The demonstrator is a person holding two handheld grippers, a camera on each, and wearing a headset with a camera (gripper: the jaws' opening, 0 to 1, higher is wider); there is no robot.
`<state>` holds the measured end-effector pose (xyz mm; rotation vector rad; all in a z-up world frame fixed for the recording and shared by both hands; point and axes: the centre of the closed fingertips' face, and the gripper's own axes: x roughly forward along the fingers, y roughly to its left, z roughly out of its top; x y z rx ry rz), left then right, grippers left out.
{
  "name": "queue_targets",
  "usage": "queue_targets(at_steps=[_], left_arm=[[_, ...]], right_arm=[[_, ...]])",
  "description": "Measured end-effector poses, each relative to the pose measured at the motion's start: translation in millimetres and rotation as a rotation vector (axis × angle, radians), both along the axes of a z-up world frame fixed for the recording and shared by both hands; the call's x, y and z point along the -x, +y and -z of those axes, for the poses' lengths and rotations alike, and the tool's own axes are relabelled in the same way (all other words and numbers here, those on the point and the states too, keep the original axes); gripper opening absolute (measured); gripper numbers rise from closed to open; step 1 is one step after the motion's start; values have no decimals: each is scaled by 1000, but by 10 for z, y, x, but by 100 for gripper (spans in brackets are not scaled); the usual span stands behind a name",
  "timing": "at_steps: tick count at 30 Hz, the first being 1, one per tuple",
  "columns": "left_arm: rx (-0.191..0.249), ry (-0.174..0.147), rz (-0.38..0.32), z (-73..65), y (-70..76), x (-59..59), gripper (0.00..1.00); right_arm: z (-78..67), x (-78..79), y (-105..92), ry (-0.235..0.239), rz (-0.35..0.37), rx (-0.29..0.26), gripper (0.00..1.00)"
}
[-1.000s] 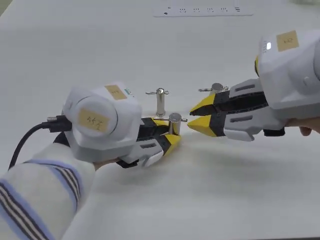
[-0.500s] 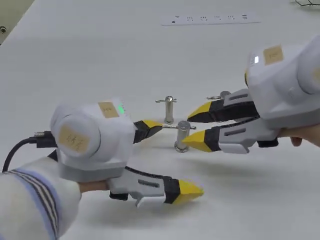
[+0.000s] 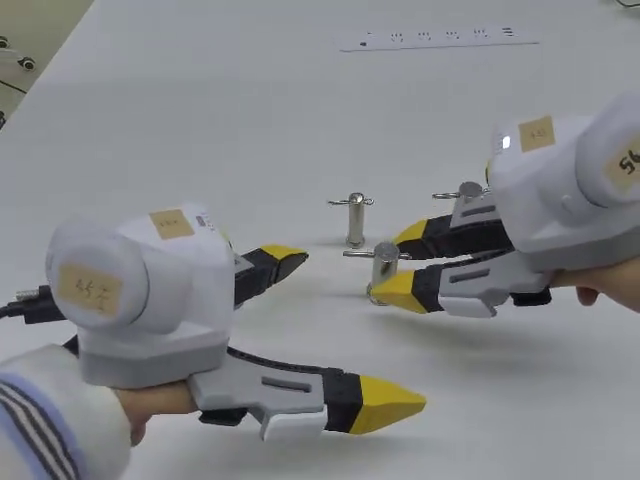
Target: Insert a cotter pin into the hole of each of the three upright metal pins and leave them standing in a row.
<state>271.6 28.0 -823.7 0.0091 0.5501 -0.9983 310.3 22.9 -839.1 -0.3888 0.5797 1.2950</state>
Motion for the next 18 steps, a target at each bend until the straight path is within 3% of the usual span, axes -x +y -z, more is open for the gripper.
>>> queue_targets(at_steps=[6, 18], left_arm=[[2, 33, -18, 10, 23, 35, 99], [-6, -5, -44, -74, 25, 25, 99]], right_arm=[[52, 9, 13, 16, 3, -4, 21], [85, -30, 7, 6, 20, -27, 15]])
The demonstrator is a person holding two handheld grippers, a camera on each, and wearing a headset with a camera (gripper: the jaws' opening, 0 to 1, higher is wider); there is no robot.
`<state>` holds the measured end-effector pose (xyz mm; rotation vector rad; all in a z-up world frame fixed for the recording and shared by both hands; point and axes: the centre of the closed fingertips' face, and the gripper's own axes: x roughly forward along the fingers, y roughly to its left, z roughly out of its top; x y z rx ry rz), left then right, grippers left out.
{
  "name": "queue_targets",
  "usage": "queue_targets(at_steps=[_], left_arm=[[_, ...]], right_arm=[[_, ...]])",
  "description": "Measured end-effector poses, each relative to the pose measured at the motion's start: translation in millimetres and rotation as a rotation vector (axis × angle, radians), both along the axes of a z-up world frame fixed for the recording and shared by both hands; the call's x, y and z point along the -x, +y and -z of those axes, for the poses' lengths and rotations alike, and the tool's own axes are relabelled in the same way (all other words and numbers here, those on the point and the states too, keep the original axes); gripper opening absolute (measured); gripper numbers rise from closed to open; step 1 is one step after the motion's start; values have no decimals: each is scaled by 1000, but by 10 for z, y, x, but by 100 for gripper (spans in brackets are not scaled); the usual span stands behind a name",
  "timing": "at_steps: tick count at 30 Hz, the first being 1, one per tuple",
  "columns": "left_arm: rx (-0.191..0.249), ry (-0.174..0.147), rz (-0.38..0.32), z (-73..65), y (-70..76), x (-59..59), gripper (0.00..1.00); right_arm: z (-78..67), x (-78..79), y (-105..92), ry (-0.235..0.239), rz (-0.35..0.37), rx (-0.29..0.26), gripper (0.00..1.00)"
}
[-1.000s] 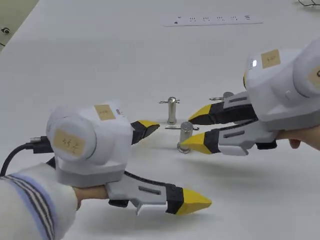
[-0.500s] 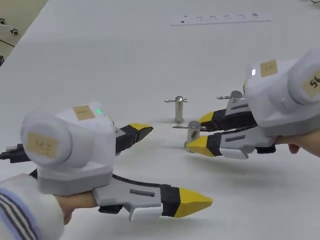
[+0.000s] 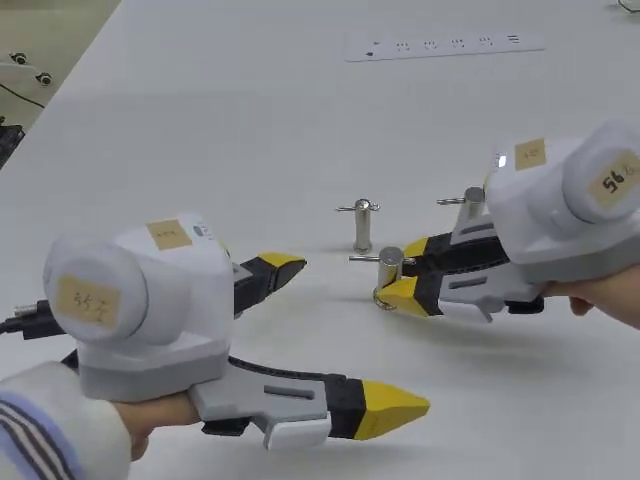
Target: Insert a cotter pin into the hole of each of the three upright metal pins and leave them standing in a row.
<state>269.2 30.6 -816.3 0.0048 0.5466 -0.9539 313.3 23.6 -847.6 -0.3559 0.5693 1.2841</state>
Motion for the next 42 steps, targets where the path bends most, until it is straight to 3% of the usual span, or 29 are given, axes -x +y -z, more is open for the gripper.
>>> queue_targets(at_steps=[10, 16, 19, 24, 27, 30, 36, 42], left_arm=[[-8, -17, -16, -73, 16, -7, 97], [-10, -24, -24, -90, 13, -8, 99], [-11, -13, -32, -89, 20, -1, 99], [-10, 5, -46, -101, 36, 32, 99], [-10, 9, -47, -136, 25, 63, 99], [-17, 16, -50, -141, 21, 89, 99], [-40, 26, -70, -128, 38, 112, 99], [-67, 66, -99, -52, 58, 142, 99]], right_arm=[[-65, 47, -129, -78, -57, 19, 13], [-138, 103, -363, -64, -57, -24, 13], [-205, 99, -572, -60, -47, -40, 13], [-240, -20, -966, -75, -10, -17, 13], [-268, -191, -1239, -88, 7, -11, 13], [-309, -313, -1382, -95, 18, -20, 13], [-365, -530, -1577, -105, 10, -26, 13], [-321, -686, -1656, -95, -5, -37, 13]])
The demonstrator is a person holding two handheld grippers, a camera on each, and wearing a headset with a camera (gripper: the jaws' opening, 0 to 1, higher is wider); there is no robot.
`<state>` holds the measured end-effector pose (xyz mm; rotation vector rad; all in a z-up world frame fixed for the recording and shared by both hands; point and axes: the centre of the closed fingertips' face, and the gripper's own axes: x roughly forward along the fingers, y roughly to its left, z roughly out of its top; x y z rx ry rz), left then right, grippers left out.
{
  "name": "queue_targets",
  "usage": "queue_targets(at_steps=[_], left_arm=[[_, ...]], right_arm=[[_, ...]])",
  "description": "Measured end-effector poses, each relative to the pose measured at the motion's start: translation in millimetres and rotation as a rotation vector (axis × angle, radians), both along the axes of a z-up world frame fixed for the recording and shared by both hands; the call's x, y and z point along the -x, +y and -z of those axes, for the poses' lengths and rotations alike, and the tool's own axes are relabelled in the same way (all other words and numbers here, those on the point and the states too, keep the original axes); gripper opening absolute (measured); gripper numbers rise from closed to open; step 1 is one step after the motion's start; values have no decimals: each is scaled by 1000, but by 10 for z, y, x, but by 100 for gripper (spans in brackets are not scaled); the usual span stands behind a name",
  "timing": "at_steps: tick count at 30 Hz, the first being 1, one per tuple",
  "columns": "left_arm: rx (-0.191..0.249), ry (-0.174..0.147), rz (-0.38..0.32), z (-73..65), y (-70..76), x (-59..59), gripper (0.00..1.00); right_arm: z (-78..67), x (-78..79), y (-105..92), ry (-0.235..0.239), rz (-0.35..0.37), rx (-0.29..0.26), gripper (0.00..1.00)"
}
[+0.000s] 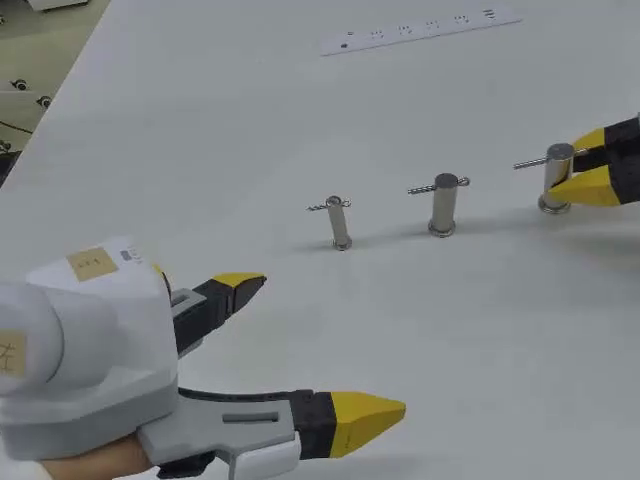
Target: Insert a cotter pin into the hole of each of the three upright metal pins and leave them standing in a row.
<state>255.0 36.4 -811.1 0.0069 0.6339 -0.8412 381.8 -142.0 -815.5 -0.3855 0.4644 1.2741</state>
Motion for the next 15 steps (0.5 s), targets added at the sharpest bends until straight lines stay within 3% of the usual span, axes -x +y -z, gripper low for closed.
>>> queue_targets(at_steps=[5, 15], left_arm=[[-17, 12, -6, 16, -36, 35, 99], [-20, 16, -38, -30, -51, 48, 99]], right_arm=[[64, -97, -36, 16, -18, -33, 13], [161, -90, -81, 49, -14, -80, 13]])
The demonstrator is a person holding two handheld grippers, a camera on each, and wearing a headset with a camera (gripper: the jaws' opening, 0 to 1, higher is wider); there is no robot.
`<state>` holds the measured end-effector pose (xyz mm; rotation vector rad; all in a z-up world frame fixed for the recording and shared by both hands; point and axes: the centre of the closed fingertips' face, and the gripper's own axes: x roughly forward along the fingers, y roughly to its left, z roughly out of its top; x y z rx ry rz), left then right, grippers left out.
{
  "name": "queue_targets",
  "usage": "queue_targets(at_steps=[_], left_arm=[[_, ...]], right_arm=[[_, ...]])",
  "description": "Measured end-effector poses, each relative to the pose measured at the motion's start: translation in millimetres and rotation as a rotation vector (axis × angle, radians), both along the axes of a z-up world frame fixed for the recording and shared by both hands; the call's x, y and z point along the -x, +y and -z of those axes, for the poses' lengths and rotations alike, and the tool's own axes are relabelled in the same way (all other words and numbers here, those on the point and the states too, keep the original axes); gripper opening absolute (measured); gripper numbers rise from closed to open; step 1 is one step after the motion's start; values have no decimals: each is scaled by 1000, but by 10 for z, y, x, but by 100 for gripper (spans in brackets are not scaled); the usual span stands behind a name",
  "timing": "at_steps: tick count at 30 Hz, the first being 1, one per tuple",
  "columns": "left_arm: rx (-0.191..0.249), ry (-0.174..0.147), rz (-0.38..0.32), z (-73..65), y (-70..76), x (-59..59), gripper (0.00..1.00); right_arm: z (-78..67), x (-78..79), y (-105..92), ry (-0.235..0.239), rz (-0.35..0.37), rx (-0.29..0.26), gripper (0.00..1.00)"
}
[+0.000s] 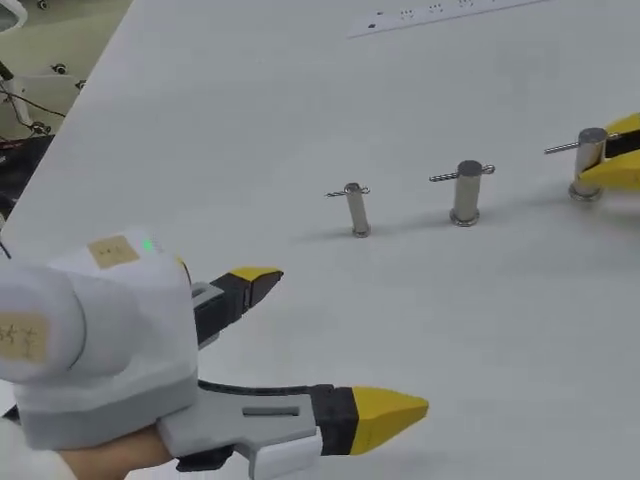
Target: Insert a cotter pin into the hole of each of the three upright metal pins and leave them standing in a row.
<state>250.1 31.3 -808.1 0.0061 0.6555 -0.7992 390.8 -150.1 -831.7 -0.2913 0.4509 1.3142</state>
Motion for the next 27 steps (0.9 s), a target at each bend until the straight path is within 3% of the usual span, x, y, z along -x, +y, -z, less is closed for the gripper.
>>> queue_targets(at_steps=[7, 11, 20, 24, 27], left_arm=[[-1, -3, -1, -22, -18, -23, 99], [-3, -6, 3, -34, -29, -35, 99], [5, -3, 7, -44, -55, -24, 99], [10, -8, 7, -57, -63, -17, 99], [14, -14, 6, -70, -55, -14, 99]], right_arm=[[65, 35, 9, 26, 28, -35, 13], [59, 27, 2, 15, 36, -51, 13], [59, 51, -4, 21, 36, -40, 15], [-54, 62, 10, 47, 61, -100, 18], [-141, 58, -13, 34, 79, -103, 25]])
